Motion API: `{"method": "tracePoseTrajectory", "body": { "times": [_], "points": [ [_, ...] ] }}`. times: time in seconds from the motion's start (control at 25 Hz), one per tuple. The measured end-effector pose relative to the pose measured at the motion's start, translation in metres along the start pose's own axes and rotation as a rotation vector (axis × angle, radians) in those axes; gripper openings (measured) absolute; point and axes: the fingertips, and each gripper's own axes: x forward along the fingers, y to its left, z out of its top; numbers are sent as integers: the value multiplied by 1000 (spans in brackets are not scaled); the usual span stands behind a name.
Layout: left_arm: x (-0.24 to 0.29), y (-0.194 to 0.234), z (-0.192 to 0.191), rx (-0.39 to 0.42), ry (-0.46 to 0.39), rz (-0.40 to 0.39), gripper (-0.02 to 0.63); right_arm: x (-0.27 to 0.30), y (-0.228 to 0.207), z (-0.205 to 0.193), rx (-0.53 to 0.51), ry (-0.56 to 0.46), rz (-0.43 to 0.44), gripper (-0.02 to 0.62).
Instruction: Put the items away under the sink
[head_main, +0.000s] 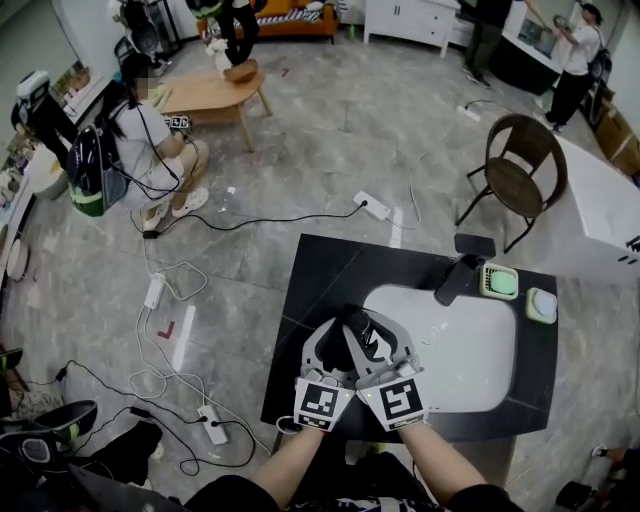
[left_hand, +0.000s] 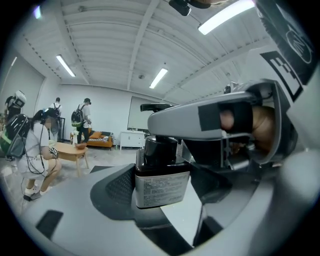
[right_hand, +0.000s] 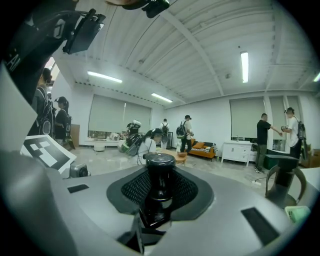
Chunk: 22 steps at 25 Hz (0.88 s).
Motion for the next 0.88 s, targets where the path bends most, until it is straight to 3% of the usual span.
{"method": "tracePoseTrajectory", "body": {
  "times": [0.88],
  "points": [
    [-106, -189, 4, 13, -51, -6, 341, -209, 51, 1, 1, -32, 46, 103]
  ]
}}
